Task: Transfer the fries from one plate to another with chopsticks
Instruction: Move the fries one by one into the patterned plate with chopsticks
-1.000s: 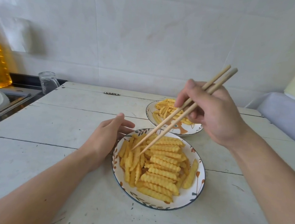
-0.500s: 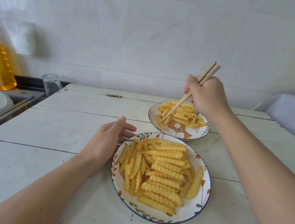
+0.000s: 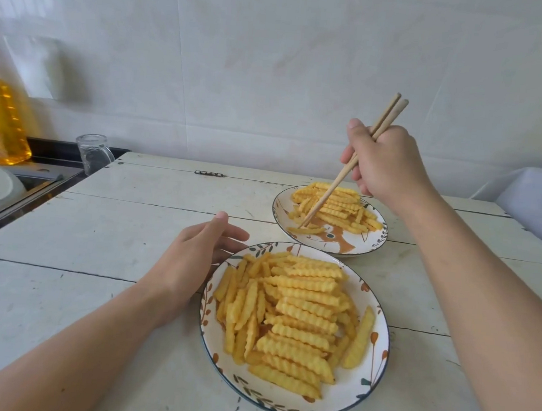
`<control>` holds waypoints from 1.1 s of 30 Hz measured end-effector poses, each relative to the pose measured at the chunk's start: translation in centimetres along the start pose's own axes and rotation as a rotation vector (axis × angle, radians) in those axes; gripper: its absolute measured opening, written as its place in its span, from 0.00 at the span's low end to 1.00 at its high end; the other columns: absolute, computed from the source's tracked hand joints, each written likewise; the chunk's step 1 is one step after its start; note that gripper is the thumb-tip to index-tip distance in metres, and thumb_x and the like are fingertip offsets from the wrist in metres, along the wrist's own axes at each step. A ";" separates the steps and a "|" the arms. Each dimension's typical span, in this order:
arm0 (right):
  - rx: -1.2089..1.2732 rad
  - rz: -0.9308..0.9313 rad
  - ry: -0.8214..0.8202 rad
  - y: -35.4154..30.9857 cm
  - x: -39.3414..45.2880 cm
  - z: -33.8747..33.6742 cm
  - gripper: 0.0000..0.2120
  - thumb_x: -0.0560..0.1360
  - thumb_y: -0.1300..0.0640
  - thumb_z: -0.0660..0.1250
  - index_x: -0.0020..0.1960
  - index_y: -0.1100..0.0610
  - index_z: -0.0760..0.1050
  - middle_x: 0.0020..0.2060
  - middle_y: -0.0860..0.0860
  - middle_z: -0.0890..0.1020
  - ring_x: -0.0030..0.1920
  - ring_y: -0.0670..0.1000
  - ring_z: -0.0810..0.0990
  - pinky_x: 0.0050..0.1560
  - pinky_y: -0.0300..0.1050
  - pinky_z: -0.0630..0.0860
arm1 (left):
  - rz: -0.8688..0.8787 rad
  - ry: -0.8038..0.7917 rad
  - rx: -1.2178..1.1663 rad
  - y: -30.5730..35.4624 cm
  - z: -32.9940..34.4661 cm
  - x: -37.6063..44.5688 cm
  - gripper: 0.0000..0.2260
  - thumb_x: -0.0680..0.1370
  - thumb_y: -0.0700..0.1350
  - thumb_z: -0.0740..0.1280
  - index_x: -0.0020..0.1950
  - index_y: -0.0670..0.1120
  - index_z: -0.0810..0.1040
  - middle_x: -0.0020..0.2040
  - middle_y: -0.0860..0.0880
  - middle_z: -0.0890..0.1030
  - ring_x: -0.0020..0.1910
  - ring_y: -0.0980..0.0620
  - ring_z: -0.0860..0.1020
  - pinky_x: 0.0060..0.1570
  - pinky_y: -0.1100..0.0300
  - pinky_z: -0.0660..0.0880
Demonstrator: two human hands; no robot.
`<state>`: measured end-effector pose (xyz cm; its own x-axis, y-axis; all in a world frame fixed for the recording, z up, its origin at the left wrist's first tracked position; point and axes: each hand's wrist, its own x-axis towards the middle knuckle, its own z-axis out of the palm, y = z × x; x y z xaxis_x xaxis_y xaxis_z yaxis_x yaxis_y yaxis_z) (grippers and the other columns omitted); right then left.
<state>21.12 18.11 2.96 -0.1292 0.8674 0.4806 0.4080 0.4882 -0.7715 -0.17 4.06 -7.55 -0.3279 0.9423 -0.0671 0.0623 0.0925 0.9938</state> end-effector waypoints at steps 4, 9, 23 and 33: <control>-0.036 -0.005 -0.057 0.2 -0.2 0.1 0.25 0.82 0.45 0.59 0.36 0.61 0.79 0.22 0.51 0.75 0.20 0.51 0.72 0.24 0.39 0.70 | 0.002 -0.001 0.007 0.1 0.0 -0.1 0.24 0.87 0.58 0.55 0.54 0.45 0.86 0.47 0.46 0.88 0.51 0.43 0.86 0.62 0.40 0.79; -0.008 -0.018 -0.127 0.3 -0.1 -0.7 0.24 0.82 0.46 0.60 0.37 0.61 0.79 0.23 0.51 0.76 0.20 0.51 0.72 0.24 0.38 0.69 | -0.006 0.001 -0.008 0.2 0.0 -0.2 0.24 0.87 0.58 0.55 0.54 0.44 0.85 0.48 0.44 0.88 0.52 0.39 0.85 0.62 0.38 0.78; 0.365 -0.013 0.007 -0.6 0.3 -3.0 0.28 0.85 0.46 0.55 0.33 0.60 0.75 0.20 0.50 0.69 0.19 0.47 0.65 0.23 0.37 0.60 | -0.011 -0.008 -0.018 0.2 0.0 -0.3 0.24 0.87 0.58 0.55 0.55 0.44 0.85 0.50 0.44 0.88 0.54 0.39 0.85 0.62 0.39 0.79; 0.379 -0.069 -0.505 -3.4 -2.3 -0.6 0.25 0.85 0.50 0.57 0.37 0.65 0.76 0.22 0.51 0.69 0.19 0.47 0.64 0.23 0.38 0.56 | -0.041 -0.020 -0.039 0.4 -0.1 -0.4 0.26 0.87 0.59 0.53 0.57 0.44 0.84 0.51 0.44 0.88 0.53 0.42 0.86 0.66 0.36 0.76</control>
<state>20.52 14.41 4.74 -0.5920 0.7259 0.3500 0.0469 0.4646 -0.8843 -0.10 3.70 -7.11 -0.3105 0.9442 -0.1096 0.0121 0.1192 0.9928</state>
